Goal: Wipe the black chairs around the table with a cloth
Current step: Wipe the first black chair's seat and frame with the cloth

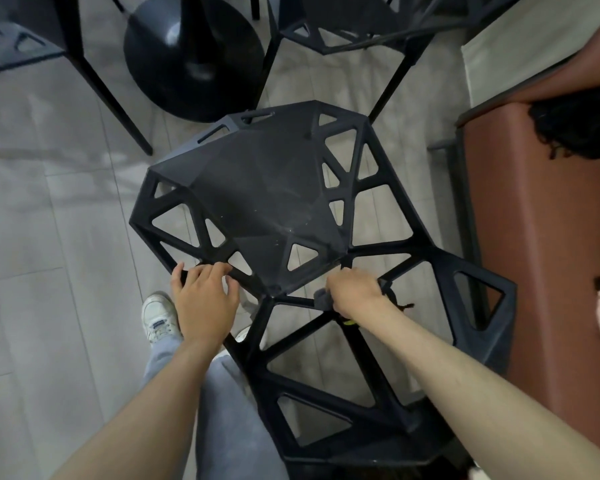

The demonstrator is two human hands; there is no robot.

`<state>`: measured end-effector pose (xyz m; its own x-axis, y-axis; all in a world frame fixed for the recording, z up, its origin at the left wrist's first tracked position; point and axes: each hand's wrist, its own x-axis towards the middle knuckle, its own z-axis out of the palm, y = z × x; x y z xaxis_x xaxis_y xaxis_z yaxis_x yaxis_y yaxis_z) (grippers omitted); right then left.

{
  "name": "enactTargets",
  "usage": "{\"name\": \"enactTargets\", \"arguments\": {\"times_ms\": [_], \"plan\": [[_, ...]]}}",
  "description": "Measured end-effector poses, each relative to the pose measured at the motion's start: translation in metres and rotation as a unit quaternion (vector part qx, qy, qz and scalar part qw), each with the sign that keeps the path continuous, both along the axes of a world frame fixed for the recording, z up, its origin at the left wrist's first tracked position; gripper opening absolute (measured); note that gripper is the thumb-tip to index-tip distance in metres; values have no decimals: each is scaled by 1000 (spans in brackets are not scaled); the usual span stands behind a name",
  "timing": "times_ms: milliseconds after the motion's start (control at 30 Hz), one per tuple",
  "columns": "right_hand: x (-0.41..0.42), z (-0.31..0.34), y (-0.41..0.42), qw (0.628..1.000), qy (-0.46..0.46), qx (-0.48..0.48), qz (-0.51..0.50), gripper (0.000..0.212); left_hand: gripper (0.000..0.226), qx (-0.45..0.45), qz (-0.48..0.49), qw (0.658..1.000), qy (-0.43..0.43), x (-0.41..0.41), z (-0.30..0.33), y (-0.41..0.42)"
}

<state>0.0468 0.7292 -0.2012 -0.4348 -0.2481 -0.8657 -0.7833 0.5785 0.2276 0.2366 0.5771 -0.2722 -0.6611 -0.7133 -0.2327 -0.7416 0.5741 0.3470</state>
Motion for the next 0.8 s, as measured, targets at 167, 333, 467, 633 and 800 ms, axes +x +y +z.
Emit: {"name": "enactTargets", "arguments": {"times_ms": [167, 333, 467, 633, 800], "plan": [[29, -52, -31, 992, -42, -100, -59, 30, 17, 0, 5, 1000, 15, 0, -1, 0], [51, -86, -58, 992, -32, -121, -35, 27, 17, -9, 0, 1000, 18, 2, -8, 1], [39, -68, -34, 990, -62, -124, -28, 28, 17, -10, -2, 1000, 20, 4, -8, 1], [3, -5, -4, 996, -61, -66, -30, 27, 20, -12, -9, 1000, 0, 2, -3, 0], [-10, 26, 23, 994, -59, -77, -50, 10, 30, -14, -54, 997, -57, -1, 2, -2]]}}
